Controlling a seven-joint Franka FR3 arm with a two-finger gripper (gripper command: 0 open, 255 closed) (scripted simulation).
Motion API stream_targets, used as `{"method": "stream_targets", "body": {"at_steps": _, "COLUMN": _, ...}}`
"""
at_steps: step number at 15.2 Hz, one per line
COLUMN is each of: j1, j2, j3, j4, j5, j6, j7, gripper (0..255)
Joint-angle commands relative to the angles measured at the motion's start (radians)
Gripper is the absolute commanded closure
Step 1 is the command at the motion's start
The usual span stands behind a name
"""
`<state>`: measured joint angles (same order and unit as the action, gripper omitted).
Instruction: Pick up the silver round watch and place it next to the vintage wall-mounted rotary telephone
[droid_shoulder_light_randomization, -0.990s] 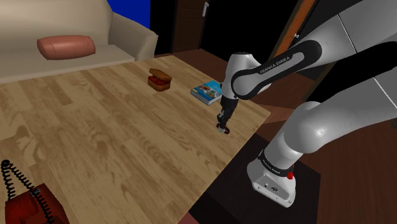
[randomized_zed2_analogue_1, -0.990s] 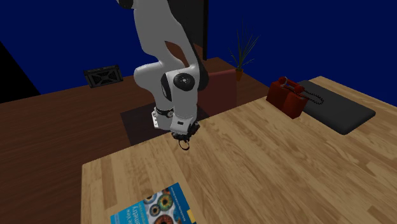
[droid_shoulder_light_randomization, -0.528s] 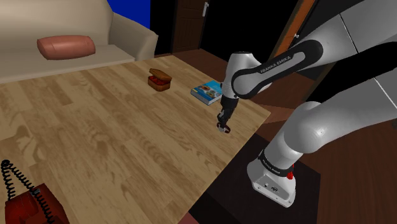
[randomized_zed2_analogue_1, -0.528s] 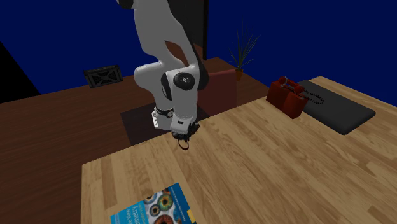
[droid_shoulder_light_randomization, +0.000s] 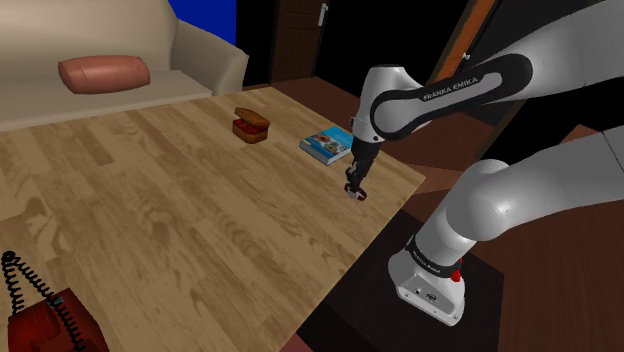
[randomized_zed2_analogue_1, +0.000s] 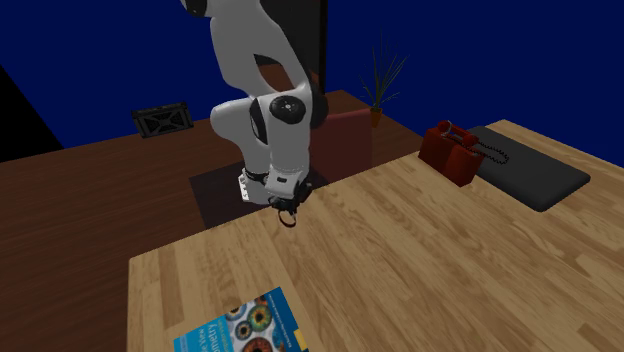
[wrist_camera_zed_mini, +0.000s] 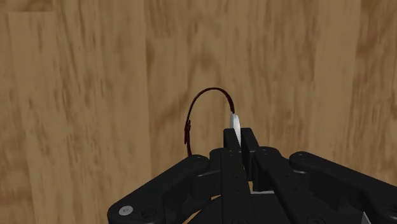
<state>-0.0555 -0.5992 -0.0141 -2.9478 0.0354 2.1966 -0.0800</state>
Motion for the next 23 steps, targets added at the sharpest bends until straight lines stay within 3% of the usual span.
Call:
{"method": "stream_targets", "body": {"at_steps": 1, "j1": 0.001, "j2": -0.031, "j3": 0.002, "j4": 0.014, "j5": 0.0, "j6": -0.046, "j7": 0.004, "gripper": 255}}
{"method": "stream_targets", "body": {"at_steps": 23, "j1": -0.002, "j2": -0.195, "j3": 0.003, "j4": 0.228, "j5": -0.006, "j6": -0.424, "j7": 0.017, "gripper": 255}}
